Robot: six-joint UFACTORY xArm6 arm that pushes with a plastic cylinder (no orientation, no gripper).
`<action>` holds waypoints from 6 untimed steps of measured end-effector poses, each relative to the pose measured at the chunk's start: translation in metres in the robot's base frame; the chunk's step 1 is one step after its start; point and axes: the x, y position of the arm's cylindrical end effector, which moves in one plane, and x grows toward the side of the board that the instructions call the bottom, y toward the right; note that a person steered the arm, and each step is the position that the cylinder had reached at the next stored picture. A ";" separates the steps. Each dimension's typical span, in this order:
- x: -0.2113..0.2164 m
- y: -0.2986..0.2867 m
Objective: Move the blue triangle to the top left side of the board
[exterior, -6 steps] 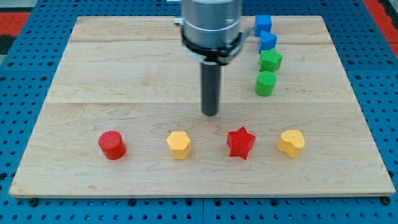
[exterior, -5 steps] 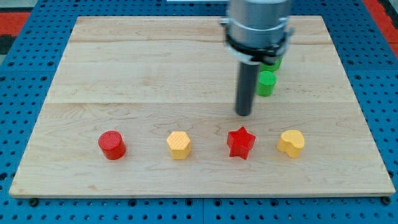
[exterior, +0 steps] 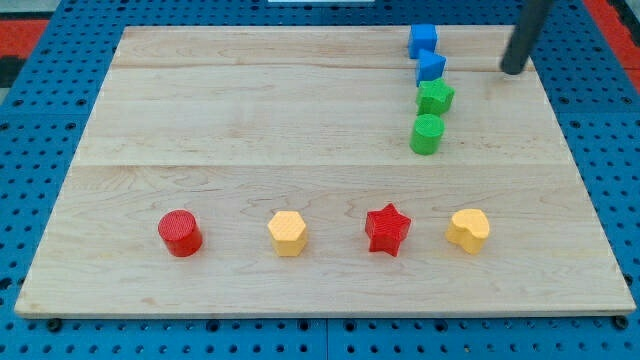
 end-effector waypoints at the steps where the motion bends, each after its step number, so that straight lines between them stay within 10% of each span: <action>1: 0.000 -0.035; 6: 0.000 -0.068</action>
